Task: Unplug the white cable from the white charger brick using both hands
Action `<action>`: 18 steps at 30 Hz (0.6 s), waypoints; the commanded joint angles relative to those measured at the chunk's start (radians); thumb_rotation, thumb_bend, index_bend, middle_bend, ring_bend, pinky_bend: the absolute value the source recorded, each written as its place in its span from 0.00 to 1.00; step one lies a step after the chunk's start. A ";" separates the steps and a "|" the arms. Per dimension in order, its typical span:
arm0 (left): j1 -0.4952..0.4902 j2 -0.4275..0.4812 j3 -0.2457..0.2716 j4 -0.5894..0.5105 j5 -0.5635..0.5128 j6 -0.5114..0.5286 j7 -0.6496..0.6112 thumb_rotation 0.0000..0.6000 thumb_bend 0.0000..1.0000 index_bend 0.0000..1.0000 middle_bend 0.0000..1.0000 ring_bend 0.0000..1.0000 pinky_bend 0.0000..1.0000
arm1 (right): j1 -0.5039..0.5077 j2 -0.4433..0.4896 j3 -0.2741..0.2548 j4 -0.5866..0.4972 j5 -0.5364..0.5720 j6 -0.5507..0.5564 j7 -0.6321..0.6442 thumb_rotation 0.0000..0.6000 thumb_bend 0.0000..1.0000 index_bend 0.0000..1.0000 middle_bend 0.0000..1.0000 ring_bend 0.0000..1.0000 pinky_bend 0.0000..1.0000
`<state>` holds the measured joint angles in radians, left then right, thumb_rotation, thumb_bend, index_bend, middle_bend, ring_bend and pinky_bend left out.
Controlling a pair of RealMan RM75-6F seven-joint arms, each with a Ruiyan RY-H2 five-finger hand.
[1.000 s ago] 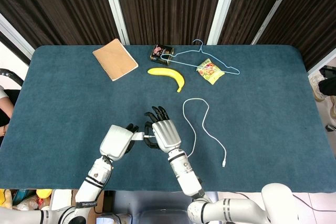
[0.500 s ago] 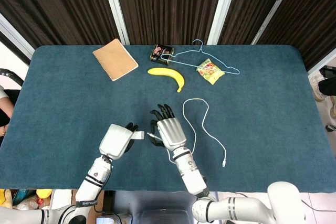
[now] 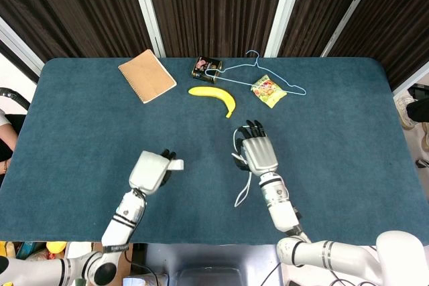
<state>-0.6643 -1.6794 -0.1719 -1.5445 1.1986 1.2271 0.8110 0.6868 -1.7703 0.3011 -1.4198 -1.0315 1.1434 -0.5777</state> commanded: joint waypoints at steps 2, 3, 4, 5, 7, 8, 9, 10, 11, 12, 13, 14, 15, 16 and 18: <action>-0.093 -0.161 -0.067 0.214 -0.155 -0.126 0.032 1.00 0.55 0.68 0.70 0.96 1.00 | -0.027 0.012 -0.045 0.151 0.040 -0.075 0.060 1.00 0.66 0.91 0.31 0.11 0.00; -0.103 -0.171 -0.079 0.227 -0.162 -0.127 0.036 1.00 0.55 0.67 0.69 0.94 1.00 | -0.027 0.009 -0.047 0.175 0.044 -0.088 0.073 1.00 0.66 0.91 0.31 0.11 0.00; -0.115 -0.188 -0.084 0.267 -0.178 -0.143 0.037 1.00 0.55 0.67 0.68 0.93 1.00 | -0.027 0.005 -0.048 0.200 0.043 -0.100 0.091 1.00 0.66 0.90 0.31 0.11 0.00; -0.113 -0.195 -0.073 0.279 -0.175 -0.141 0.035 1.00 0.55 0.66 0.67 0.92 1.00 | -0.025 0.002 -0.048 0.216 0.038 -0.107 0.107 1.00 0.66 0.89 0.31 0.11 0.00; -0.116 -0.199 -0.065 0.313 -0.173 -0.147 0.030 1.00 0.55 0.65 0.65 0.90 1.00 | -0.022 -0.001 -0.050 0.244 0.019 -0.115 0.138 1.00 0.66 0.85 0.31 0.11 0.00; -0.119 -0.203 -0.061 0.325 -0.171 -0.152 0.028 1.00 0.55 0.64 0.64 0.89 1.00 | -0.020 -0.003 -0.051 0.253 0.012 -0.117 0.147 1.00 0.66 0.83 0.31 0.11 0.00; -0.125 -0.206 -0.062 0.337 -0.173 -0.159 0.029 1.00 0.55 0.63 0.62 0.87 1.00 | -0.019 -0.003 -0.052 0.261 0.005 -0.119 0.154 1.00 0.66 0.82 0.31 0.11 0.00; -0.129 -0.209 -0.059 0.358 -0.177 -0.170 0.026 1.00 0.54 0.61 0.61 0.85 1.00 | -0.017 -0.004 -0.054 0.269 -0.001 -0.122 0.162 1.00 0.66 0.79 0.31 0.11 0.00; -0.129 -0.209 -0.058 0.367 -0.176 -0.172 0.022 1.00 0.54 0.59 0.58 0.82 1.00 | -0.017 -0.003 -0.054 0.272 -0.005 -0.124 0.167 1.00 0.66 0.77 0.31 0.11 0.00; -0.131 -0.211 -0.057 0.373 -0.176 -0.175 0.019 1.00 0.53 0.55 0.54 0.79 1.00 | -0.017 -0.002 -0.055 0.273 -0.008 -0.127 0.174 1.00 0.66 0.76 0.31 0.11 0.00; -0.130 -0.213 -0.050 0.387 -0.171 -0.177 0.010 1.00 0.53 0.52 0.51 0.76 1.00 | -0.016 0.001 -0.056 0.272 -0.013 -0.131 0.183 1.00 0.66 0.73 0.31 0.11 0.00; -0.130 -0.211 -0.048 0.389 -0.162 -0.174 -0.001 1.00 0.52 0.48 0.47 0.71 1.00 | -0.017 0.004 -0.057 0.269 -0.017 -0.134 0.190 1.00 0.66 0.69 0.31 0.11 0.00; -0.132 -0.209 -0.046 0.389 -0.153 -0.176 -0.009 1.00 0.51 0.42 0.43 0.65 0.99 | -0.018 0.009 -0.057 0.264 -0.021 -0.135 0.197 1.00 0.66 0.65 0.30 0.11 0.00; -0.133 -0.202 -0.042 0.382 -0.147 -0.181 -0.016 1.00 0.51 0.39 0.40 0.62 0.98 | -0.019 0.014 -0.059 0.258 -0.027 -0.134 0.203 1.00 0.66 0.59 0.29 0.10 0.00; -0.129 -0.187 -0.035 0.366 -0.147 -0.185 -0.016 1.00 0.48 0.30 0.31 0.51 0.89 | -0.019 0.022 -0.062 0.250 -0.035 -0.134 0.203 1.00 0.66 0.46 0.25 0.09 0.00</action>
<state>-0.7946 -1.8756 -0.2130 -1.1687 1.0496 1.0468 0.7969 0.6681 -1.7511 0.2408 -1.1667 -1.0635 1.0100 -0.3752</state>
